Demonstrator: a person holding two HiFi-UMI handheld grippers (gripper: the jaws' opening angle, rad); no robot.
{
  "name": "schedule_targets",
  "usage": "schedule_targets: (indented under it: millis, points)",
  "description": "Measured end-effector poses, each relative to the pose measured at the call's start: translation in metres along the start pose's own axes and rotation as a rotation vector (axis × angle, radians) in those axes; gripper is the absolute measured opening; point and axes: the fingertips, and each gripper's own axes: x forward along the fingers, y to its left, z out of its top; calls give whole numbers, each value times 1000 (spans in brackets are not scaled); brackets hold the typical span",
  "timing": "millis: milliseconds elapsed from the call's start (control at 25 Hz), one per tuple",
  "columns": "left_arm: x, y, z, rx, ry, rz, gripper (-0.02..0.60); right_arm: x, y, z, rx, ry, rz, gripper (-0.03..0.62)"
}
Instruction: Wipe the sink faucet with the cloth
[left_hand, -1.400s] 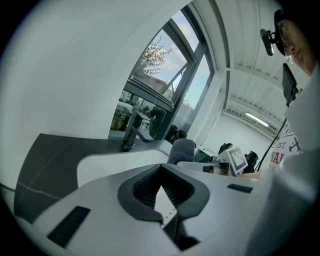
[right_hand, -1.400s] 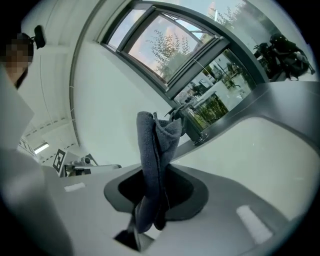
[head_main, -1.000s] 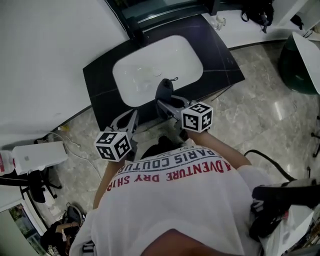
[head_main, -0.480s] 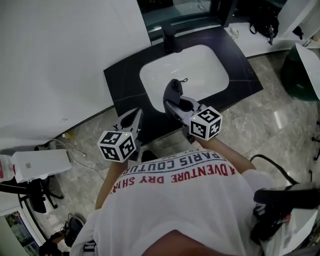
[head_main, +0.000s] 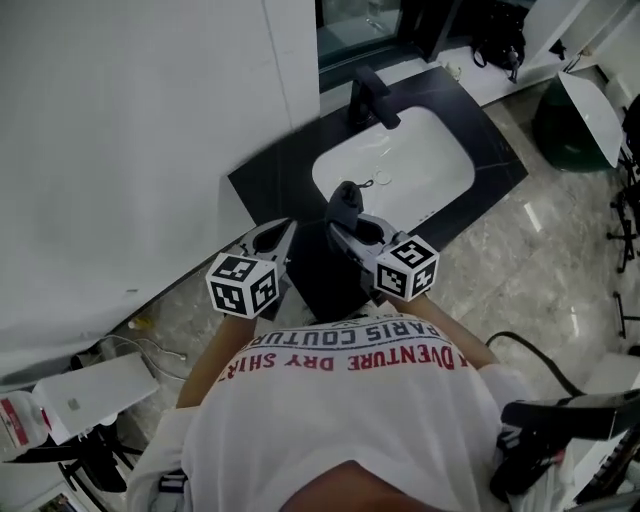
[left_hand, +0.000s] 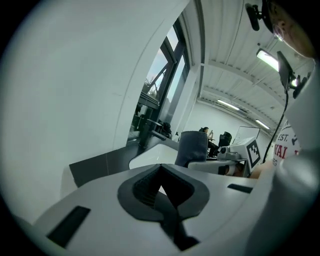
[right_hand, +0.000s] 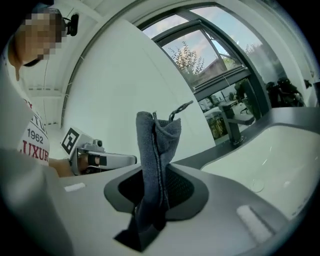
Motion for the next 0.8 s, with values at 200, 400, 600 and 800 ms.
schedule_targets:
  millis: [200,400,600,800]
  points:
    - [23,-22,22,33,22,-83,2,-13,-19,30,-23,-52,-63,81]
    - [34,-25,36,95,43,-113,2,-7,-39,41,-62,-51,-104,81]
    - [61,10,37,80,63,-173,1,32,-66,43,-147,-13,-178,81]
    - [82,43,50,108,95,-254,2,76,-103,62,-200,-20,-301,81]
